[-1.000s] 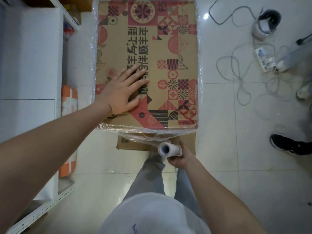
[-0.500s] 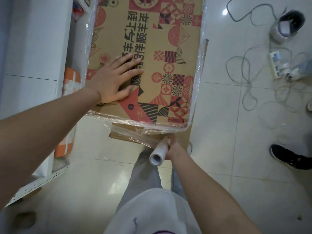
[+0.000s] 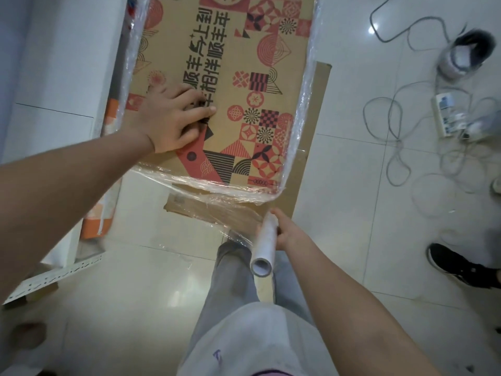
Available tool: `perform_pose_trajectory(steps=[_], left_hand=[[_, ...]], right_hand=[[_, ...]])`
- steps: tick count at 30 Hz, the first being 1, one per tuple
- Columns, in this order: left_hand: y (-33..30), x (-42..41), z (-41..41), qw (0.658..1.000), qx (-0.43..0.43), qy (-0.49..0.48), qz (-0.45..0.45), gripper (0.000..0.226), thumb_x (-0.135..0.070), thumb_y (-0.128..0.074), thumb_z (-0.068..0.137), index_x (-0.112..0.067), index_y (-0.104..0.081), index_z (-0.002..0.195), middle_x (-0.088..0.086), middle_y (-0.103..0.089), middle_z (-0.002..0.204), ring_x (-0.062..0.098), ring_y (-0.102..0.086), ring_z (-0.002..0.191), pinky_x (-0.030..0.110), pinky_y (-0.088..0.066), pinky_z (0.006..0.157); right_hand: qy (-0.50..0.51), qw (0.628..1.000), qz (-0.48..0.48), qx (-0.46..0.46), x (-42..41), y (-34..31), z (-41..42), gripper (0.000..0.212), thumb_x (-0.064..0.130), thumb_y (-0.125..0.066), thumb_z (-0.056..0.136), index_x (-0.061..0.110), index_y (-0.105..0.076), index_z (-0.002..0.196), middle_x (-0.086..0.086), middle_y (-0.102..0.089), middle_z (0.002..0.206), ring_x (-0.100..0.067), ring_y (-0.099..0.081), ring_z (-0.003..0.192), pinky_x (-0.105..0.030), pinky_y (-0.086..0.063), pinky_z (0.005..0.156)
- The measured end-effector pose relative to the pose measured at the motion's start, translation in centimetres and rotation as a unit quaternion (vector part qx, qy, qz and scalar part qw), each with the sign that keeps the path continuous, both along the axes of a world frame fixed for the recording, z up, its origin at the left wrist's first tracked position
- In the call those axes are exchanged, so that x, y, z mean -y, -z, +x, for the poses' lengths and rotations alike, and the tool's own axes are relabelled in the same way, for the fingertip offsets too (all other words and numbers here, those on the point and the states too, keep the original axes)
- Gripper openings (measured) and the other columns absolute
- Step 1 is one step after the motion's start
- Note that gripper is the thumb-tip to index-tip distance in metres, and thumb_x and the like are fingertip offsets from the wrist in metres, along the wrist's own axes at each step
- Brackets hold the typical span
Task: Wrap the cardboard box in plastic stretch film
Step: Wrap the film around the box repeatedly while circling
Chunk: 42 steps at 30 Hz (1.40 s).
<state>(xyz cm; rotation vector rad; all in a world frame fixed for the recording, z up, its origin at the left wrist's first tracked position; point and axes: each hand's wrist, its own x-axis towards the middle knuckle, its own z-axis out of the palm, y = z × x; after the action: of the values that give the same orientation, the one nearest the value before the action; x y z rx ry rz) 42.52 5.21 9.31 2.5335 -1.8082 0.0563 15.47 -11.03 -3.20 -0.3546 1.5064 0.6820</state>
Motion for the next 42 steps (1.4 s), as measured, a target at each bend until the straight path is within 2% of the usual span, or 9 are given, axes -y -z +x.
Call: perform_pose_trajectory(steps=[5,8,11,15,18,20,31,35,42], left_hand=[[-0.9,4.2,-4.0,0.974,-0.02,-0.213,-0.074,0.038,-0.037,-0.048,0.093,-0.006,-0.061,0.077,0.013,-0.059,0.093,0.035,-0.054,0.096,0.031,-0.037,0.06],[-0.9,7.3,-5.2,0.918,-0.052,-0.392,-0.037,0.049,-0.053,-0.037,0.096,-0.009,-0.058,0.088,0.011,-0.053,0.108,0.028,-0.045,0.109,0.032,-0.034,0.072],[-0.1,8.8,-6.0,0.883,-0.036,-0.468,-0.004,0.058,-0.06,-0.032,0.094,-0.008,-0.053,0.109,0.012,-0.046,0.123,0.027,-0.039,0.117,0.035,-0.038,0.083],[1.2,8.2,-5.8,0.891,-0.017,-0.454,0.0,0.064,-0.059,-0.029,0.092,-0.004,-0.044,0.122,0.016,-0.044,0.129,0.032,-0.039,0.118,0.042,-0.034,0.101],[1.5,8.0,-5.7,0.896,-0.028,-0.443,-0.012,0.062,-0.056,-0.032,0.092,-0.006,-0.043,0.126,0.014,-0.041,0.134,0.032,-0.038,0.121,0.044,-0.033,0.103],[1.5,8.3,-5.9,0.897,-0.034,-0.442,-0.01,0.06,-0.055,-0.033,0.093,-0.007,-0.042,0.127,0.014,-0.039,0.137,0.033,-0.036,0.124,0.044,-0.031,0.104],[1.7,8.2,-5.7,0.893,-0.041,-0.448,-0.018,0.056,-0.052,-0.037,0.091,-0.01,-0.045,0.127,0.012,-0.042,0.135,0.032,-0.036,0.125,0.047,-0.027,0.107],[1.8,8.1,-5.8,0.891,-0.045,-0.452,-0.021,0.055,-0.052,-0.038,0.091,-0.01,-0.046,0.126,0.012,-0.043,0.134,0.033,-0.037,0.124,0.048,-0.028,0.106],[1.9,8.1,-5.8,0.895,-0.047,-0.443,-0.029,0.053,-0.05,-0.04,0.09,-0.009,-0.048,0.123,0.012,-0.045,0.134,0.033,-0.038,0.124,0.05,-0.026,0.106]], right_hand=[[-0.038,0.999,0.001,-0.022,1.3,-0.6,-0.5,0.033,0.023,-0.069,0.085,0.004,-0.054,0.108,-0.016,-0.061,0.088,-0.031,-0.06,0.073,-0.041,-0.056,0.069],[-0.053,0.997,0.003,-0.048,2.8,-0.7,-1.4,0.026,0.022,-0.062,0.085,0.003,-0.056,0.102,-0.014,-0.059,0.087,-0.03,-0.056,0.074,-0.04,-0.047,0.076],[-0.031,0.999,0.007,-0.03,3.6,-0.3,-1.8,0.027,0.027,-0.051,0.091,0.003,-0.049,0.08,-0.011,-0.05,0.073,-0.024,-0.049,0.063,-0.029,-0.047,0.049],[-0.03,0.999,0.018,0.0,4.0,-0.6,-1.4,0.032,0.034,-0.059,0.092,0.003,-0.051,0.09,-0.013,-0.053,0.076,-0.027,-0.051,0.065,-0.032,-0.051,0.039],[-0.064,0.998,-0.003,-0.006,5.0,0.1,-1.5,0.021,0.021,-0.061,0.088,0.003,-0.055,0.096,-0.013,-0.057,0.082,-0.025,-0.057,0.079,-0.039,-0.052,0.089],[-0.078,0.996,-0.035,-0.015,6.3,0.3,-1.4,0.018,0.017,-0.054,0.087,0.0,-0.052,0.092,-0.014,-0.056,0.087,-0.026,-0.058,0.089,-0.038,-0.045,0.101],[-0.218,0.975,-0.042,0.024,6.9,-0.6,0.4,0.033,0.026,-0.043,0.095,0.003,-0.047,0.071,-0.013,-0.058,0.048,-0.022,-0.059,0.037,-0.022,-0.046,0.035],[-0.24,0.966,-0.09,-0.016,8.1,-0.4,-0.7,0.023,0.023,-0.055,0.087,0.0,-0.056,0.088,-0.014,-0.061,0.081,-0.027,-0.058,0.075,-0.034,-0.052,0.08],[-0.203,0.973,-0.107,0.011,9.5,-0.6,0.1,0.023,0.023,-0.051,0.094,0.007,-0.045,0.079,-0.012,-0.055,0.06,-0.024,-0.053,0.056,-0.025,-0.05,0.045]])
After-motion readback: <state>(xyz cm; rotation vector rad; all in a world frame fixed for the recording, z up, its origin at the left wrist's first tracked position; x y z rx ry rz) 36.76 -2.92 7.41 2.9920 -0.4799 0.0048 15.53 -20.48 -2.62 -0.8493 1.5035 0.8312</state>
